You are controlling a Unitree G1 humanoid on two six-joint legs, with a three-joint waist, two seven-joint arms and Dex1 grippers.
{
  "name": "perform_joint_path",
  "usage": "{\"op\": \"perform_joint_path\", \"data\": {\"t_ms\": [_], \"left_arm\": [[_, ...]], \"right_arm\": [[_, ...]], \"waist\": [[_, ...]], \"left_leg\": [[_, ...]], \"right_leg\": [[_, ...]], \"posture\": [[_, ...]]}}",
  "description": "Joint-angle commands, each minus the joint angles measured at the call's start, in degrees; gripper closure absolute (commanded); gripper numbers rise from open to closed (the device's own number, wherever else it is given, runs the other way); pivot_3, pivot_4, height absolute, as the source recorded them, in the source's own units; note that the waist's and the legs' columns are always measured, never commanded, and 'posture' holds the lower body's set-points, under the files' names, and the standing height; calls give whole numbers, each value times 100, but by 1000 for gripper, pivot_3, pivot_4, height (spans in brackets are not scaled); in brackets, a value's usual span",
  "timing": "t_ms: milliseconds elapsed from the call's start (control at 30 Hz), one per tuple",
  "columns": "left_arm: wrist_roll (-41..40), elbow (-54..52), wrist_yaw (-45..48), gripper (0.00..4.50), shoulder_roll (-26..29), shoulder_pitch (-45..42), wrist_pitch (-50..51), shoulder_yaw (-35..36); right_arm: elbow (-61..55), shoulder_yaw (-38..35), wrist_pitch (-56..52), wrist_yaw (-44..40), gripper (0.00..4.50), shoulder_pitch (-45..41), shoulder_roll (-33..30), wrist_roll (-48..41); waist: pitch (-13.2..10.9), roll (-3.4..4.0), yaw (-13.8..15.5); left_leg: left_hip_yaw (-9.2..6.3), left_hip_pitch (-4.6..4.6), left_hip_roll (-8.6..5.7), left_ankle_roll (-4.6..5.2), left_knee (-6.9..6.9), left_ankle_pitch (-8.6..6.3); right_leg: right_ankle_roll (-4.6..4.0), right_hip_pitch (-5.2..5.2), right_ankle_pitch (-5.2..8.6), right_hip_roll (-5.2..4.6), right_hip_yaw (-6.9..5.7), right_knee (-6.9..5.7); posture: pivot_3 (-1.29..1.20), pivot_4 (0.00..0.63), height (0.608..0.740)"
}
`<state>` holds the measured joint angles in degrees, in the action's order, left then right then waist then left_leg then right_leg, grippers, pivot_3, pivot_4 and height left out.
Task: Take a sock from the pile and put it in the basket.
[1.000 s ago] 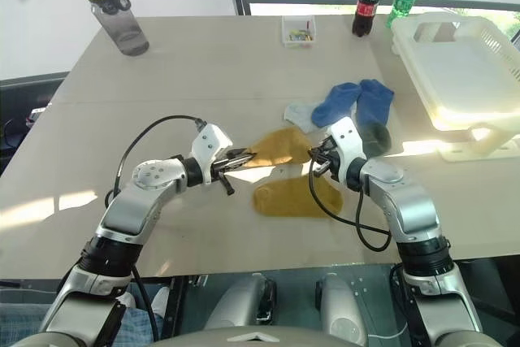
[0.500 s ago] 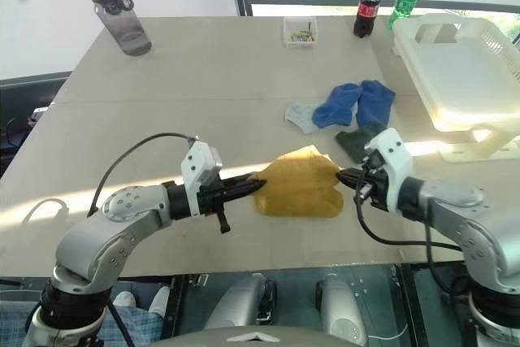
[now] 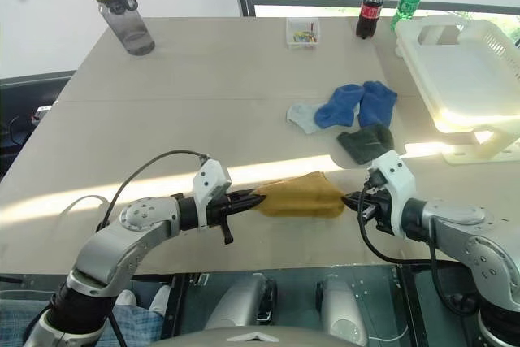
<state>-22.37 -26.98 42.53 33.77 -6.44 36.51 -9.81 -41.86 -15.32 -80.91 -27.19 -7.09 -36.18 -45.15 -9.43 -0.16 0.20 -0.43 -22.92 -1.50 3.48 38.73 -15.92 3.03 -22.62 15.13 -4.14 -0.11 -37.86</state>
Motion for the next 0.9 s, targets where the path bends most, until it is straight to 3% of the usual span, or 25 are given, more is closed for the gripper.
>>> {"op": "perform_joint_path", "data": {"t_ms": [33, 200, 400, 533, 633, 867, 900], "left_arm": [[113, 34, -9, 4500, -87, -108, -234, -76], [231, 171, -19, 4500, -175, -165, -360, -178], [289, 196, -8, 4500, -208, -165, -381, -225], [340, 189, 29, 4500, -186, -176, -386, -254], [342, 185, 48, 4500, -185, -194, -365, -268], [258, 127, 91, 4500, -175, -211, -224, -279], [221, 110, 103, 4144, -177, -209, -178, -275]], "right_arm": [[43, 75, 191, 119, 4472, 40, -53, 113], [147, 232, 512, 138, 4472, 181, -106, 284], [-28, 167, 637, -76, 1867, 381, -455, 173], [-196, -221, 827, -402, 1867, 318, -768, -117], [-263, -36, 1469, -361, 1867, 77, -504, -4], [241, 1724, 3820, -143, 1867, 564, -113, 1909], [386, 1806, 4091, -135, 1836, 688, 50, 1997]], "waist": [[0, 0, 2], [0, 0, 31], [0, 0, 49], [1, -1, 48], [1, -2, 44], [4, -9, 64], [6, -12, 59]], "left_leg": [[0, 0, 0, 0, 0, 0], [0, -1, 1, -1, 0, 0], [0, -1, 1, 0, 1, 0], [0, -1, 1, 2, 2, -1], [0, 0, 4, 2, 2, -1], [-1, -4, -2, -22, 4, 13], [0, -5, -2, -22, 6, 13]], "right_leg": [[0, 0, 0, 0, 0, 0], [0, -1, 0, 1, -1, 0], [0, 0, 0, 1, -2, 0], [0, 0, 0, 2, -2, 0], [0, 1, 0, 5, -2, 0], [1, 0, 1, 7, -6, 5], [2, 1, 1, 6, -5, 4]], "posture": [[0, 150, 740], [0, 150, 740], [0, 150, 740], [0, 150, 740], [0, 150, 740], [0, 150, 740], [0, 150, 740]]}}
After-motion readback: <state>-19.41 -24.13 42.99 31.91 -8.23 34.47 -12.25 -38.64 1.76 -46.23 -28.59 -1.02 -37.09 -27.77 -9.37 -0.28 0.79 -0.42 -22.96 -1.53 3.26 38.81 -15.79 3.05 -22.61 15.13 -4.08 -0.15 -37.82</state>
